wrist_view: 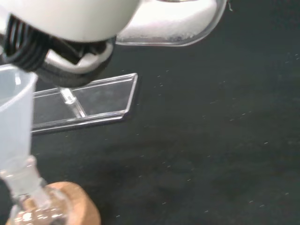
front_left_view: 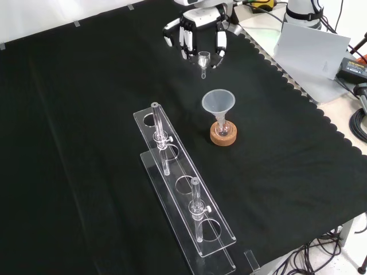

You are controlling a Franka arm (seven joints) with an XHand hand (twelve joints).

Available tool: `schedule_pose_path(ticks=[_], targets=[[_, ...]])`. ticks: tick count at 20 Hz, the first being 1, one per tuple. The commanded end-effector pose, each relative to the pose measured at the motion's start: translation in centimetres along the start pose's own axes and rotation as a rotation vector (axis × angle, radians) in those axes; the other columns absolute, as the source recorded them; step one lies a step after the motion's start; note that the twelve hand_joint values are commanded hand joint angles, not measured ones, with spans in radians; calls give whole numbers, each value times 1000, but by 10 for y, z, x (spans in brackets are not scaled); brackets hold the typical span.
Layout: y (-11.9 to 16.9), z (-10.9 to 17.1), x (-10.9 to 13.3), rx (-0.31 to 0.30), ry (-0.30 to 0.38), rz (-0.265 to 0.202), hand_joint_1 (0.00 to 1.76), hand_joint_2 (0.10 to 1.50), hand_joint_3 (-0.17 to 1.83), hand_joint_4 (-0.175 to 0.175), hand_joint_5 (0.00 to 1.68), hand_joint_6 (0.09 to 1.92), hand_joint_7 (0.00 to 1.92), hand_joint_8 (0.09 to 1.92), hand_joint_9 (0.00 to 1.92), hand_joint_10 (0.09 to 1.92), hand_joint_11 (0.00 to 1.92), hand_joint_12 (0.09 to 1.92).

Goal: Pour all the NaCl from the weighing funnel into the round-bottom flask.

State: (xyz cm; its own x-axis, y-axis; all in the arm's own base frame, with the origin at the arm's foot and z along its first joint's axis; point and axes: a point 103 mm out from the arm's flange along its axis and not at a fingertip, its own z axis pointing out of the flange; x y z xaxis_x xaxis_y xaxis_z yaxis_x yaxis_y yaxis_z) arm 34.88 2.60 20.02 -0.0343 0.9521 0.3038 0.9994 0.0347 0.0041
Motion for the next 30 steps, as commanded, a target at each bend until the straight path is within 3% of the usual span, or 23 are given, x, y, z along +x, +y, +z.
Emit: schedule_pose_path(ticks=[1,10,19,30], targets=[[-8,4,21,29,42,-7,1166,528,722,175,1609,87,1702,87,1307,164,140,1533],[-23,6,53,90,89,-74,1164,534,715,175,1608,87,1702,87,1304,161,135,1532],[-19,9,56,102,75,-78,1165,536,709,175,1608,87,1701,87,1299,158,128,1532],[-7,10,55,112,9,-81,1165,536,709,175,1609,87,1702,87,1299,156,125,1535]])
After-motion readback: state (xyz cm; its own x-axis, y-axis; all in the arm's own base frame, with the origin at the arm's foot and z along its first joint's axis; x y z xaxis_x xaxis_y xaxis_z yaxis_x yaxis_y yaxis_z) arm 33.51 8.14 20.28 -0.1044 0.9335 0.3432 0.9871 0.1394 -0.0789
